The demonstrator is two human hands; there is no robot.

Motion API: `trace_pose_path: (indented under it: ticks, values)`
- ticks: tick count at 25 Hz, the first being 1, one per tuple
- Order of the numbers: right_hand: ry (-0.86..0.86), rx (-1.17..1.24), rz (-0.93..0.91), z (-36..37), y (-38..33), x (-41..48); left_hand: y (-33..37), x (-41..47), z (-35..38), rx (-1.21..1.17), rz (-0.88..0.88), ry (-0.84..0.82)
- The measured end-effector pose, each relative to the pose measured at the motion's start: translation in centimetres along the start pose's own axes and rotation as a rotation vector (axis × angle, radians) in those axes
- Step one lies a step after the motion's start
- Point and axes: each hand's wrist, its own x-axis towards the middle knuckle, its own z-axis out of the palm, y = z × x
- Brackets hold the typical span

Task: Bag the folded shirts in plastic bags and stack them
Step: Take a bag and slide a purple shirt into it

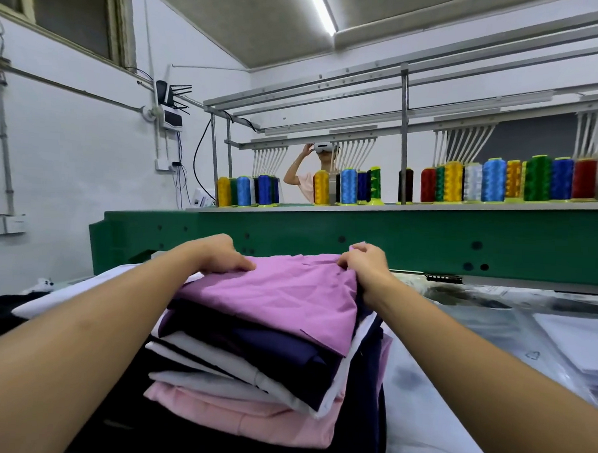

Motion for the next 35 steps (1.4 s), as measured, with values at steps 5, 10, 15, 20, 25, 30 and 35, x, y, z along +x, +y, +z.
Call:
trace_pose_path:
  ticks: [5, 10, 15, 20, 25, 30, 35]
  values:
    - [-0.223, 0.117, 0.071, -1.2, 0.7, -0.5, 3.5, -0.5, -0.3, 0.002, 0.139, -0.026]
    - [-0.324, 0.177, 0.14, -0.5, 0.6, -0.6, 9.4, -1.6, -1.4, 0.029, 0.359, 0.02]
    - [-0.409, 0.407, 0.261, -0.8, 0.0, 0.1, 15.0, -3.0, -1.8, -0.321, 0.404, -0.362]
    - [-0.339, 0.273, 0.183, -1.4, 0.3, -0.5, 13.7, -2.1, -1.1, -0.404, 0.369, -0.126]
    - [-0.2, 0.259, 0.09, -3.3, -1.9, 0.0, 15.0, -2.8, 3.2, -0.499, 0.355, -0.18]
    - [-0.069, 0.289, 0.003, -9.9, -3.4, 0.7, 22.1, -3.9, 6.1, -0.567, 0.546, -0.061]
    - [0.116, 0.089, -0.051, -19.8, -1.8, 1.1, 28.6, -5.4, 11.9, -0.562, 0.549, -0.204]
